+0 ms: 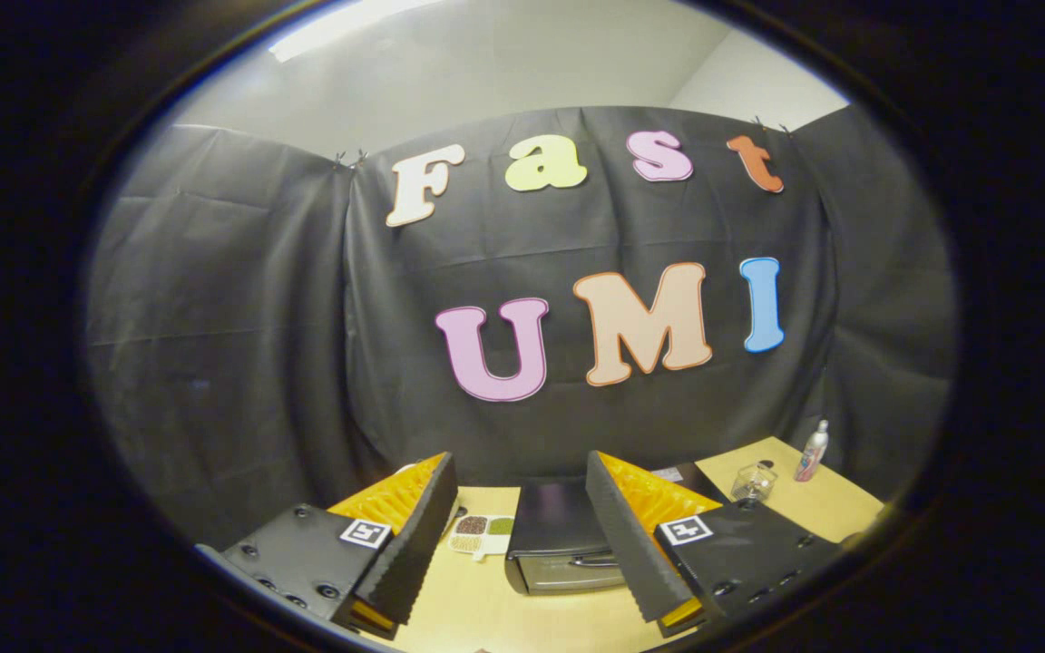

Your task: Open the toaster oven, put the food inside, and close the toaster oven door.

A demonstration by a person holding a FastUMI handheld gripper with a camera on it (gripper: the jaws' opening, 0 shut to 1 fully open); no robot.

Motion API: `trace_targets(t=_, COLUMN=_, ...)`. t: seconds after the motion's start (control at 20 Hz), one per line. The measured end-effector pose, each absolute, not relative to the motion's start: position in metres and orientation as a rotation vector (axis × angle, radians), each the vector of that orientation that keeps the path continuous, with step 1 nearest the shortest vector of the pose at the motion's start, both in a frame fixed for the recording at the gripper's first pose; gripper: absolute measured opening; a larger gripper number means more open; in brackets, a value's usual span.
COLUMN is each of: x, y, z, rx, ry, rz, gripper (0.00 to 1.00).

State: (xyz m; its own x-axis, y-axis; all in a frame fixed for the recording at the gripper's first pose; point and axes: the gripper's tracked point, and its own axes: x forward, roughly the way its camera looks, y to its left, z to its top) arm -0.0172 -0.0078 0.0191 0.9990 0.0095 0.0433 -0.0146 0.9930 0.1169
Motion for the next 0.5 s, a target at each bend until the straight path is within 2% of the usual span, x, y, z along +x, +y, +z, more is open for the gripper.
trace_targets(t=0.5, x=0.003, y=-0.008, z=-0.009, rx=0.051, ry=-0.019, rz=0.009, gripper=0.94)
